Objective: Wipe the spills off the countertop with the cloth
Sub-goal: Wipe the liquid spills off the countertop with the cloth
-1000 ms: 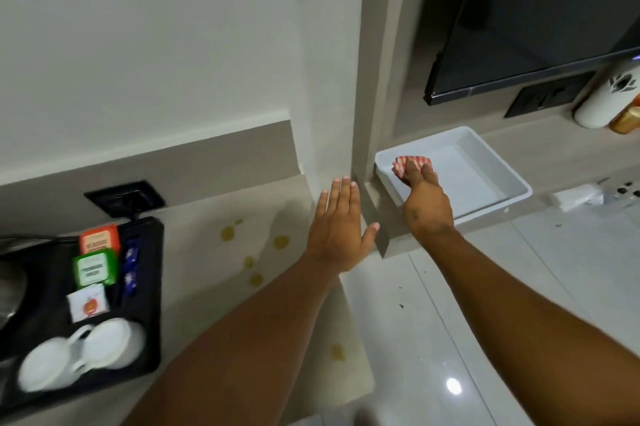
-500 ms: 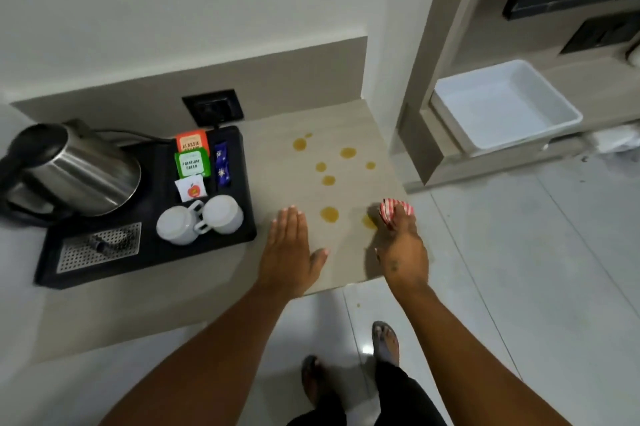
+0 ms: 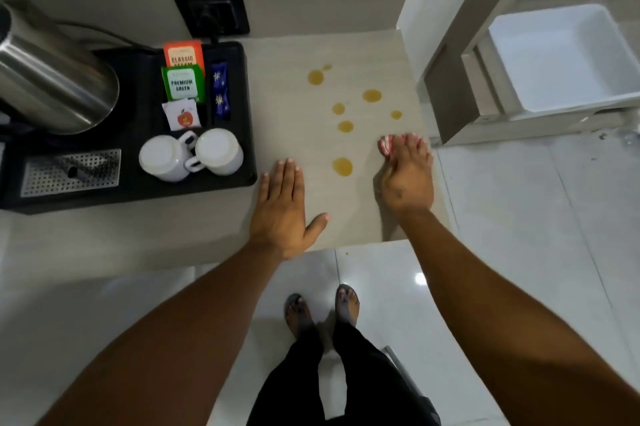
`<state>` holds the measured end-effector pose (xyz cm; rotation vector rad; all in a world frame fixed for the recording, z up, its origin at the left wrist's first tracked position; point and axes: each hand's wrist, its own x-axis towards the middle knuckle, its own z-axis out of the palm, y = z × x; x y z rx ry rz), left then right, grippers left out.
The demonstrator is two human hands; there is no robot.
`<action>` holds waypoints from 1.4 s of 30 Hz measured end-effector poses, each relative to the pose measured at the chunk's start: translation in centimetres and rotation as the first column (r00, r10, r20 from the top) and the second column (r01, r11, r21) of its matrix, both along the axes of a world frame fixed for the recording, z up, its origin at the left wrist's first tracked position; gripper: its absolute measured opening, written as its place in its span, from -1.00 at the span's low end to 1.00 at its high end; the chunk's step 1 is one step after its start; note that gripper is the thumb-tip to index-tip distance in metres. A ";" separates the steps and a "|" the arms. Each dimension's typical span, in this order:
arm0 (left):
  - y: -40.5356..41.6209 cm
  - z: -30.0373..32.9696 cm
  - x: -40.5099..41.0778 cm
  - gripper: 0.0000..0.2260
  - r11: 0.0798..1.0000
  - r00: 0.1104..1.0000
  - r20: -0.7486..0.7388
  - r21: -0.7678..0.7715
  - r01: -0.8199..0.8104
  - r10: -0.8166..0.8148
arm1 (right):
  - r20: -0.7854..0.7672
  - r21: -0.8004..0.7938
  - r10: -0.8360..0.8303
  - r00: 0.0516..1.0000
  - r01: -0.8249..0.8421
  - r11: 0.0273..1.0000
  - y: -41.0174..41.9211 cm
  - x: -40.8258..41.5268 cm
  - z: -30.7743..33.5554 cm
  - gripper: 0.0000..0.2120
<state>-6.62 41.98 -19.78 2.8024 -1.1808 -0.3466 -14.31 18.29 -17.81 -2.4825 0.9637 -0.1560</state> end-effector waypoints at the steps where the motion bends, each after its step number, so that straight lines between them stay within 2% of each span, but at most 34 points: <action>1: 0.0 0.0 0.0 -0.06 1.000 1.000 0.003 0.004 0.000 0.000 | 0.011 0.006 0.031 0.999 -0.031 1.000 0.0 0.8 0.0 -0.53; 4: 0.2 -0.3 -0.1 -0.05 1.000 1.000 0.000 0.023 -0.006 0.006 | 0.024 -0.003 0.120 0.992 -0.120 0.993 1.7 -0.9 -0.7 -0.51; 7: 0.2 -0.2 0.0 -0.04 1.000 1.000 -0.005 0.024 -0.017 0.017 | -0.001 0.008 0.076 0.997 -0.076 0.997 1.2 -3.7 -0.7 -0.50; 9: 0.1 -0.1 -0.1 -0.05 1.000 1.000 -0.010 0.019 -0.018 0.018 | -0.010 0.015 0.025 1.000 -0.025 1.000 -1.1 -2.2 -0.7 -0.52; 12: 0.2 -0.3 -0.2 -0.06 0.999 1.000 0.003 -0.039 -0.015 0.015 | 0.001 0.000 0.023 1.000 -0.023 1.000 -5.1 4.3 -0.1 -0.51; 16: 0.2 -0.3 -0.1 -0.07 0.996 1.000 0.000 -0.085 -0.014 0.014 | 0.010 0.002 0.150 0.989 -0.150 0.989 -5.0 11.2 -0.1 -0.48; 18: 0.3 -0.4 -0.3 -0.08 0.997 1.000 -0.016 -0.080 -0.012 0.011 | 0.029 -0.014 0.287 0.958 -0.287 0.958 -3.5 9.5 -0.3 -0.49; 20: 0.3 -0.7 -0.1 -0.08 0.996 1.000 -0.004 -0.079 -0.029 0.029 | 0.035 -0.055 0.338 0.940 -0.336 0.940 -3.1 6.4 -0.4 -0.49; 22: 0.2 -0.7 0.0 -0.08 0.996 0.999 -0.003 -0.072 -0.046 0.046 | 0.009 -0.062 0.269 0.963 -0.268 0.962 -4.1 5.3 -0.4 -0.44; 25: 0.2 -0.7 -0.1 -0.09 0.997 0.999 -0.003 -0.067 -0.045 0.045 | -0.008 -0.086 0.145 0.989 -0.145 0.986 -6.3 9.0 -0.4 -0.45; 29: 0.2 -0.5 -0.1 -0.09 0.995 0.999 0.019 -0.085 -0.043 0.045 | -0.019 -0.061 0.134 0.991 -0.135 0.989 -8.2 16.7 0.6 -0.48; 32: 0.2 -0.5 -0.1 -0.09 0.996 0.999 0.014 -0.082 -0.036 0.037 | 0.010 -0.043 0.278 0.960 -0.278 0.960 -5.2 18.4 1.0 -0.54; 35: 0.2 -0.4 -0.1 -0.07 0.996 0.999 0.007 -0.072 -0.051 0.051 | 0.013 -0.088 0.518 0.855 -0.515 0.853 -1.8 14.3 0.3 -0.50; 38: 0.1 -0.3 -0.1 -0.08 0.996 0.998 0.014 -0.071 -0.055 0.057 | 0.023 -0.094 0.422 0.906 -0.418 0.903 -3.2 10.4 -0.4 -0.42; 42: 0.1 -0.3 -0.1 -0.08 0.995 0.999 0.004 -0.087 -0.050 0.051 | -0.039 -0.101 0.214 0.976 -0.217 0.971 -8.9 14.8 0.1 -0.44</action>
